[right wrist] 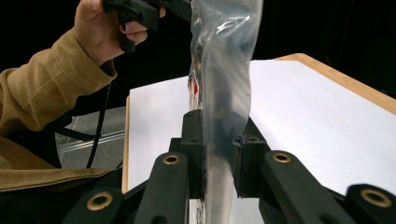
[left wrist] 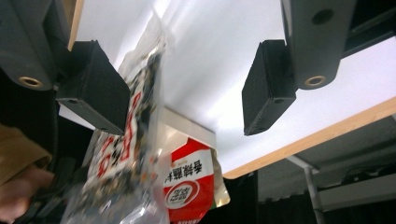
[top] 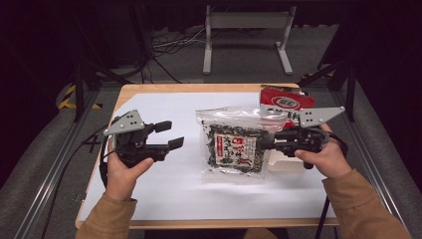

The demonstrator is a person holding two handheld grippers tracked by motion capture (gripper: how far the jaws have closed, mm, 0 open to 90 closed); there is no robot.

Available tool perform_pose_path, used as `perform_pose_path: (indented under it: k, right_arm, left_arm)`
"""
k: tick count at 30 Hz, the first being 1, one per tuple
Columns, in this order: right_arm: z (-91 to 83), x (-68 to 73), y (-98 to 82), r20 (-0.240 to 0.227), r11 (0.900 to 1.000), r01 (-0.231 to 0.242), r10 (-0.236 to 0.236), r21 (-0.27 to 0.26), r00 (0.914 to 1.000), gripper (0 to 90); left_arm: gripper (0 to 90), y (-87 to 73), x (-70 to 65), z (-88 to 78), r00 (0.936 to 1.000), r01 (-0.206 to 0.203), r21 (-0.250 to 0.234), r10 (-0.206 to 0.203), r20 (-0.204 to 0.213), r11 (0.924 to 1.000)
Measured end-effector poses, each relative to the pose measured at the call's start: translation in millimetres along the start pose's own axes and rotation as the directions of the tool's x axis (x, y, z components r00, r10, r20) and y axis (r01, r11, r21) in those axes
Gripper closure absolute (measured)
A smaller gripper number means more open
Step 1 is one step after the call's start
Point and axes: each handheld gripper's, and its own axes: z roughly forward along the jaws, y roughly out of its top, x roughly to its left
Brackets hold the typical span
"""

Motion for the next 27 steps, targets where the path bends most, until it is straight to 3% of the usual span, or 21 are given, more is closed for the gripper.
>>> perform_pose_path:
  k: [3,15,19,27]
  right_arm:
    - [-4.2,0.8,2.1,0.008,1.000,0.001,-0.001,-0.006,1.0000,77.2]
    - [-29.3,0.8,10.0,0.063,0.999,-0.022,0.024,-0.034,0.9978,77.1]
    - [-37.0,0.0,11.2,0.079,0.999,-0.026,0.029,-0.046,0.9965,77.1]
    - [-47.4,2.7,15.7,0.105,0.998,-0.018,0.023,-0.053,0.9942,77.1]
  left_arm:
    - [33.0,-6.3,1.7,-1.2,0.9998,-0.010,0.016,0.010,-0.018,0.9998]
    - [31.9,-34.0,11.9,-3.3,0.9979,0.028,0.027,-0.027,-0.058,0.9992]
    - [30.8,-44.4,16.4,-3.3,0.9936,0.007,0.045,-0.002,-0.113,0.9989]
    - [30.5,-57.2,27.0,-0.9,0.9929,0.022,0.056,-0.015,-0.118,0.9982]
